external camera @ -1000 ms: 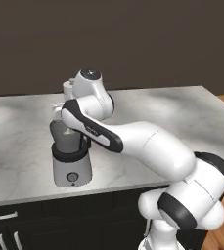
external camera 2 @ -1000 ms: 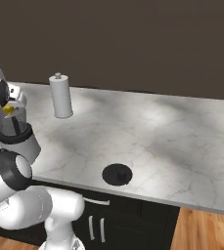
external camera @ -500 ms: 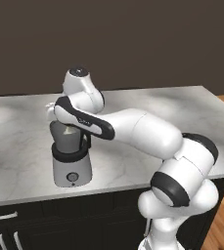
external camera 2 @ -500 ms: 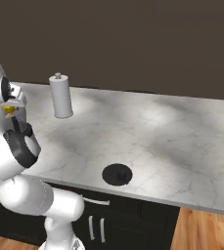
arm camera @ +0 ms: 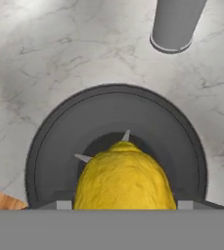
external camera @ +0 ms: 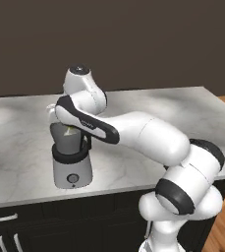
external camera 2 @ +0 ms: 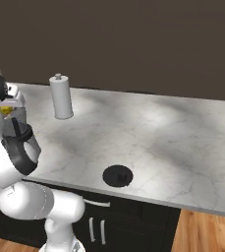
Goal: Grab the garlic and lemon from the fridge, place them in the blender, close the lid, and turn on the blender to create a marinade.
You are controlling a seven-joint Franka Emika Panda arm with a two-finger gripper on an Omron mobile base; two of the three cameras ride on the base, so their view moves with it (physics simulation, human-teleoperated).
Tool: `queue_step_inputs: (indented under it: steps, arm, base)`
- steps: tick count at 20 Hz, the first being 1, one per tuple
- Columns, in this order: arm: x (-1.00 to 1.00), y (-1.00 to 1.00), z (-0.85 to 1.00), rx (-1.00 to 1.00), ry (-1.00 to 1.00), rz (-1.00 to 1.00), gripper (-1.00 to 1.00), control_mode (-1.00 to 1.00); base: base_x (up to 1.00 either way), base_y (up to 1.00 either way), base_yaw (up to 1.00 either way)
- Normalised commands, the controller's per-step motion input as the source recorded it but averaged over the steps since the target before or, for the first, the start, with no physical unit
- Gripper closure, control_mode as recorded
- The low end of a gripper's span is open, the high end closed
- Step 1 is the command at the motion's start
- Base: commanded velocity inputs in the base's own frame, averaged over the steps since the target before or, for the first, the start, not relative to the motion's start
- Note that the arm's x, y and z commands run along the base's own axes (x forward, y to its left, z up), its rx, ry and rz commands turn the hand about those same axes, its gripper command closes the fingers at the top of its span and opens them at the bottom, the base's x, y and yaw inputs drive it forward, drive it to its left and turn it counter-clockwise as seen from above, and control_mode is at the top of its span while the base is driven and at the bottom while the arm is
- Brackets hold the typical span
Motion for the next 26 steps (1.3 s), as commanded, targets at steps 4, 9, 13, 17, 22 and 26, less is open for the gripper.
queue_step_inputs:
  steps: [4, 9, 13, 17, 22, 26]
  arm:
    - [-0.55, -0.26, 0.07, 0.00, -0.06, 0.09, 1.00, -1.00]
    - [-0.13, -0.16, -0.33, 0.00, 0.06, 0.08, 1.00, -1.00]
    - [0.12, 0.01, -0.59, 0.00, 0.16, 0.06, 1.00, -1.00]
    - [0.45, 0.31, -0.30, 0.00, 0.20, 0.02, 1.00, -1.00]
    - [0.54, 0.40, -0.10, 0.00, 0.10, 0.00, 1.00, -1.00]
    - [0.02, -0.04, -0.58, 0.00, -0.02, 0.02, 1.00, -1.00]
  base:
    - [0.00, 0.00, 0.00]
    - [0.00, 0.00, 0.00]
    - [0.00, 0.00, 0.00]
    - [0.00, 0.00, 0.00]
    - [0.00, 0.00, 0.00]
    - [0.00, 0.00, 0.00]
